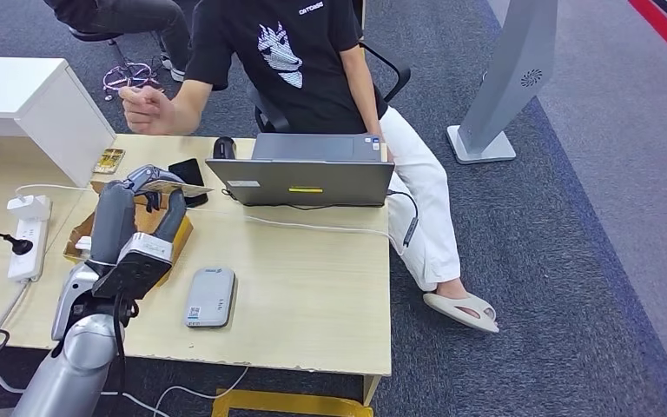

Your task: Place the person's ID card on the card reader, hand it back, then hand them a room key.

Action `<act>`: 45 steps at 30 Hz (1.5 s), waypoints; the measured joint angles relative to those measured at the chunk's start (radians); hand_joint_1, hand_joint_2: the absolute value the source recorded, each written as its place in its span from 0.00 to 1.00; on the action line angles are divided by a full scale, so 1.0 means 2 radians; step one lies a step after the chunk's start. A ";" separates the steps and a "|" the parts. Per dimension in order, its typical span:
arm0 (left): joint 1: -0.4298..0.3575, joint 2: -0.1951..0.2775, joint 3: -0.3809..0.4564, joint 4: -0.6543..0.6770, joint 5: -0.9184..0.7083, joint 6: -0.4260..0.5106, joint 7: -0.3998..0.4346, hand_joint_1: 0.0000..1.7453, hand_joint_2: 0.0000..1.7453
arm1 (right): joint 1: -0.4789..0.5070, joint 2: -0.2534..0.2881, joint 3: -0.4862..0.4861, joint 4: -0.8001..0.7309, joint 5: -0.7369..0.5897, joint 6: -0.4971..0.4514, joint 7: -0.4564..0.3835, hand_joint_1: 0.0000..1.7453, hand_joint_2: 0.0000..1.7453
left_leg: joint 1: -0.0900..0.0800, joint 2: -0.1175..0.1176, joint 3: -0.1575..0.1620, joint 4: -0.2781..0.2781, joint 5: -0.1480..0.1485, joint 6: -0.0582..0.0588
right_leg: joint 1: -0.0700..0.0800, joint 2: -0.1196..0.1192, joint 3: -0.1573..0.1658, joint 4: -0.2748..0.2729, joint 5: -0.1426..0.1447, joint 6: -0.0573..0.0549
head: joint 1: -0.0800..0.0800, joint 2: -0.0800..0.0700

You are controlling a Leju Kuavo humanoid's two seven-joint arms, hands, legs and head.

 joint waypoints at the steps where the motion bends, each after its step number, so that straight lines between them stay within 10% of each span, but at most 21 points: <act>1: 0.003 0.000 0.000 -0.004 0.000 0.000 -0.001 1.00 1.00 | 0.001 0.000 0.002 0.000 0.000 0.000 0.000 0.00 1.00 | 0.000 0.000 0.000 0.000 0.000 0.000 | 0.000 0.000 0.000 0.000 0.000 0.000 | 0.000 0.000; 14: 0.024 0.004 0.000 -0.033 0.005 -0.009 -0.019 1.00 1.00 | 0.009 0.000 0.014 0.000 -0.009 0.000 0.006 0.00 1.00 | 0.000 0.000 0.000 0.000 0.000 0.000 | 0.000 0.000 0.000 0.000 0.000 0.000 | 0.000 0.000; 24: 0.130 0.039 0.000 -0.128 -0.045 -0.035 -0.037 1.00 1.00 | 0.028 0.003 -0.010 -0.007 -0.015 0.008 0.001 0.00 1.00 | 0.000 0.000 -0.001 0.000 0.000 0.000 | 0.000 0.000 -0.001 0.000 -0.001 0.000 | 0.000 0.000; 34: 0.267 0.063 0.022 -0.184 -0.213 0.013 0.027 1.00 1.00 | 0.032 0.026 -0.072 -0.055 0.013 0.038 -0.031 0.00 1.00 | 0.000 0.000 -0.001 0.000 -0.001 -0.001 | 0.000 -0.001 0.000 0.000 -0.001 0.000 | 0.000 0.000; 45: 0.317 0.077 0.041 -0.186 -0.369 0.026 0.121 1.00 1.00 | 0.033 0.029 -0.094 -0.062 0.045 0.034 -0.041 0.00 1.00 | 0.000 -0.001 0.000 0.000 -0.001 -0.001 | 0.000 -0.001 0.000 0.000 -0.001 0.000 | 0.000 0.000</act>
